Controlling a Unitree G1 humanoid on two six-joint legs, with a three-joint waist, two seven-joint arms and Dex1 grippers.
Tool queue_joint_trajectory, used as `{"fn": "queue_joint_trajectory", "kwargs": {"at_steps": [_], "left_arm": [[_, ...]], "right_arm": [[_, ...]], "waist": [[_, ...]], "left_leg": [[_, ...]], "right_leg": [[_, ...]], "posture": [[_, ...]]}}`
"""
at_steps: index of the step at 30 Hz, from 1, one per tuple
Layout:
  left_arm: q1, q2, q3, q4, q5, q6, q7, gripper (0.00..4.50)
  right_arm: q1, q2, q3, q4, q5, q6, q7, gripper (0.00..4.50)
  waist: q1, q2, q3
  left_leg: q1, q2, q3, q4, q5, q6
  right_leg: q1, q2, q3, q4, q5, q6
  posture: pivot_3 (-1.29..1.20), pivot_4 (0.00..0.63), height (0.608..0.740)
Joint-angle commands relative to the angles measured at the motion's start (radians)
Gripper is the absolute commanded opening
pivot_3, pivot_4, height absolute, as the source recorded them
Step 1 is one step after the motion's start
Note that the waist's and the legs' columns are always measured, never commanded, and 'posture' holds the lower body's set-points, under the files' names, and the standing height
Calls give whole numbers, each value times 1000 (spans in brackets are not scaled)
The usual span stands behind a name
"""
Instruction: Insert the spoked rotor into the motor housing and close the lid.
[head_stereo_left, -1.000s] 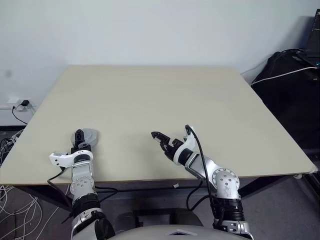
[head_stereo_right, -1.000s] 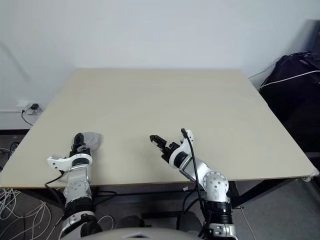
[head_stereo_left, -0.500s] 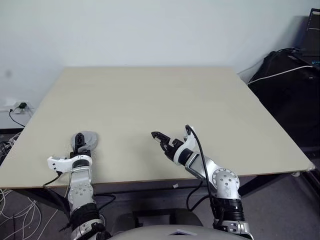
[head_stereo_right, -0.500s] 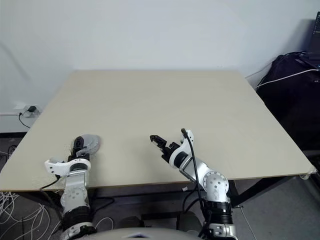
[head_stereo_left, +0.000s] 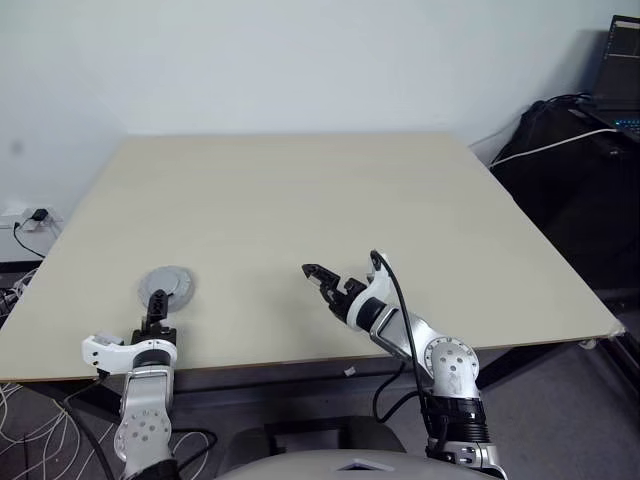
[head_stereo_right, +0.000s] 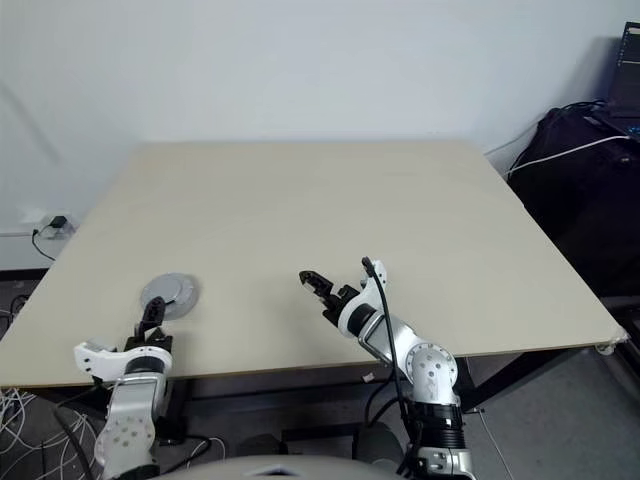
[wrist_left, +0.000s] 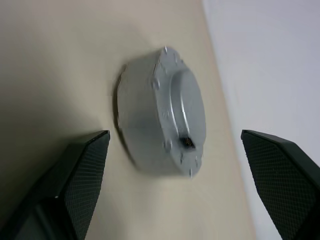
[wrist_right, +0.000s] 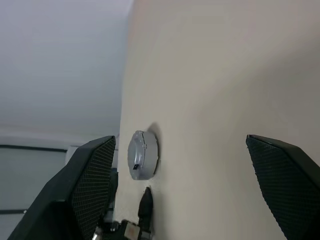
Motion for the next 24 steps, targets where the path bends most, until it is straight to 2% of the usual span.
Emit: {"fn": "queue_joint_trajectory", "kwargs": {"at_steps": [1,3,7,10,12,14,16,20,24], "left_arm": [[75,-80,-163,-136,-30,95,-102,4466],[98,-39,-220,-185,-9,112,-156,4466],[104,59,-352,-264,233,52,-213,4466],[85,102,-405,-267,446,-45,-207,4466],[78,112,-428,-250,555,-126,-219,4466],[76,113,-438,-234,621,-171,-220,4466],[77,133,-471,-192,766,-275,-218,4466],[84,150,-509,-121,950,-430,-206,4466],[97,162,-523,-59,1043,-532,-204,4466]], "right_arm": [[-13,41,-9,-13,19,-5,5,4500],[-12,38,-9,-14,16,-6,6,4500],[-2,4,6,-37,-47,-26,45,4500],[17,-84,85,-98,-253,-116,136,4500],[37,-173,184,-138,-446,-226,218,4500],[57,-216,242,-148,-570,-320,274,4500],[89,-255,288,-153,-688,-426,327,4500],[138,-285,319,-138,-838,-574,392,4500],[181,-298,340,-107,-958,-704,436,4500]], "waist": [[2,0,0],[1,1,1],[1,3,2],[0,9,1],[1,10,1],[2,10,1],[3,10,1],[9,9,2],[16,7,3]], "left_leg": [[0,0,0,0,0,0],[0,1,0,0,0,0],[0,0,0,0,0,-1],[1,0,0,-1,1,-1],[1,-1,0,-1,1,-1],[0,-1,0,-2,1,-1],[0,-1,1,-2,1,-1],[1,-1,1,-2,1,-2],[2,-1,2,-2,1,-1]], "right_leg": [[0,0,0,0,0,0],[-1,-1,0,0,0,0],[-1,0,-1,1,0,-1],[-1,1,0,1,-1,-2],[-1,1,0,1,-1,-2],[-2,1,0,0,-1,-2],[-2,1,1,0,-1,-2],[-1,1,0,0,-1,-1],[-1,0,1,0,-2,0]], "posture": [[0,0,740],[0,0,740],[0,0,740],[0,0,740],[0,0,740],[0,0,740],[0,0,740],[0,0,740],[0,0,740]]}}
